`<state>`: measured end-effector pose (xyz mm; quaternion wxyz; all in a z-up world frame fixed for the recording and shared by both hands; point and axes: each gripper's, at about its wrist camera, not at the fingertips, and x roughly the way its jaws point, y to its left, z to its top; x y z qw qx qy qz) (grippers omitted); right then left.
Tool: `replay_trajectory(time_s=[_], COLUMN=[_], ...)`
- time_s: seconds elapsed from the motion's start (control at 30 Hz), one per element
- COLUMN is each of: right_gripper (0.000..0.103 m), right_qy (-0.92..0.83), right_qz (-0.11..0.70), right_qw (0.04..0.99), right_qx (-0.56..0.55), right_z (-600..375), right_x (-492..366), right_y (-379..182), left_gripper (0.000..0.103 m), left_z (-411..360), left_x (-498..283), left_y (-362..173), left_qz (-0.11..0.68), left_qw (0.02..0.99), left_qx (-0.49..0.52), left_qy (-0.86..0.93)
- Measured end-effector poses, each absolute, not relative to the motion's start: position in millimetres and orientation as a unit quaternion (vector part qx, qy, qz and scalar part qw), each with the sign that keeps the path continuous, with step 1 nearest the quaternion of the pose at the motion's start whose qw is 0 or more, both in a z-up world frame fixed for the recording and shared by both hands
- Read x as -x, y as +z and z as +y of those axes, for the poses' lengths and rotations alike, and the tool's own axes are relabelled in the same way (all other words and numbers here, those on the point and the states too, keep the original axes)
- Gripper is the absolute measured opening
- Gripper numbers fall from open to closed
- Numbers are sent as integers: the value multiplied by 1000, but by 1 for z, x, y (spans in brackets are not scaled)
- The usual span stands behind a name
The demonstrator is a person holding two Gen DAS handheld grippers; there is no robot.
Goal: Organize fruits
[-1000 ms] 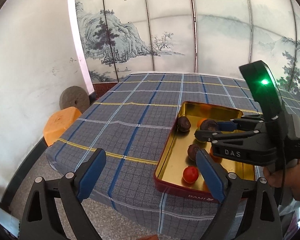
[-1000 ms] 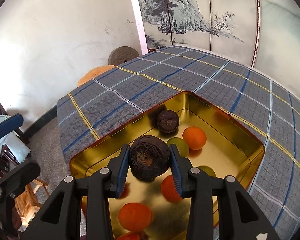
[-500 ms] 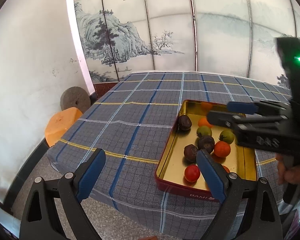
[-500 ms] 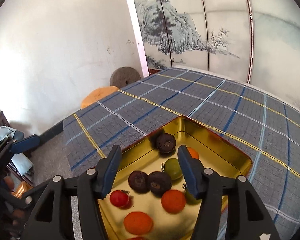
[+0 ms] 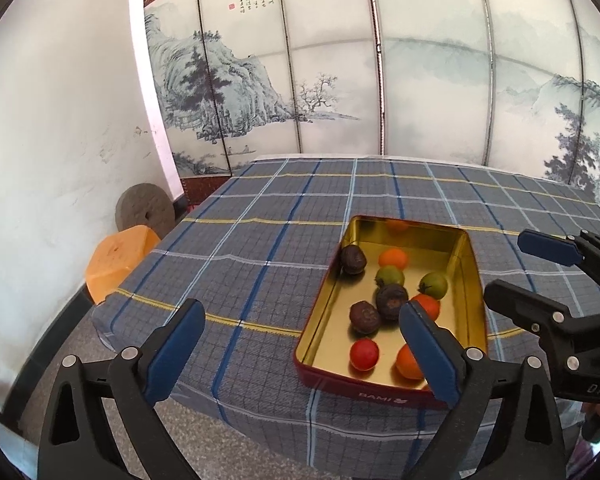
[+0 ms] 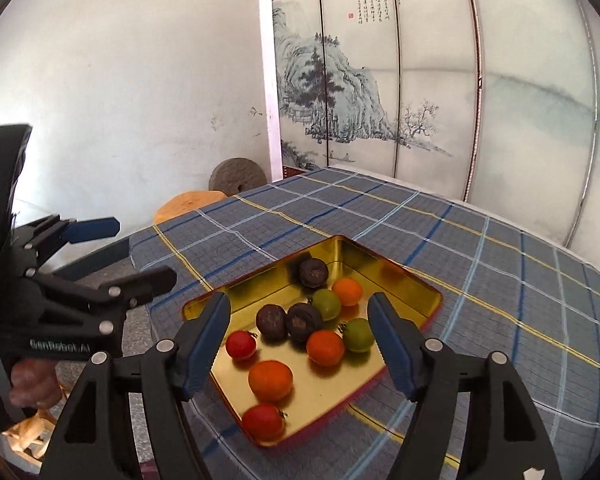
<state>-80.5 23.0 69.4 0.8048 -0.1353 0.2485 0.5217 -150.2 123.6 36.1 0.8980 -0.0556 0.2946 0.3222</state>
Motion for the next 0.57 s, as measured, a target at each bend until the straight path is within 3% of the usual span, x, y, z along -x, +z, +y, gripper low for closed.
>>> replay_trajectory(time_s=[0.23,0.57], right_gripper=[69,82], right_qy=[509,429], right_qz=[247,307], right_qw=[815,838], right_qx=[129,143], right_z=[-4,-64], right_x=[78,-1], right_y=[73,38], left_gripper=[103,103], left_z=[107,80], left_x=[151,137], left_y=[50,69], left_qz=[284,284], left_qw=[906,910], left_qx=[45,16], left_qy=[310,303])
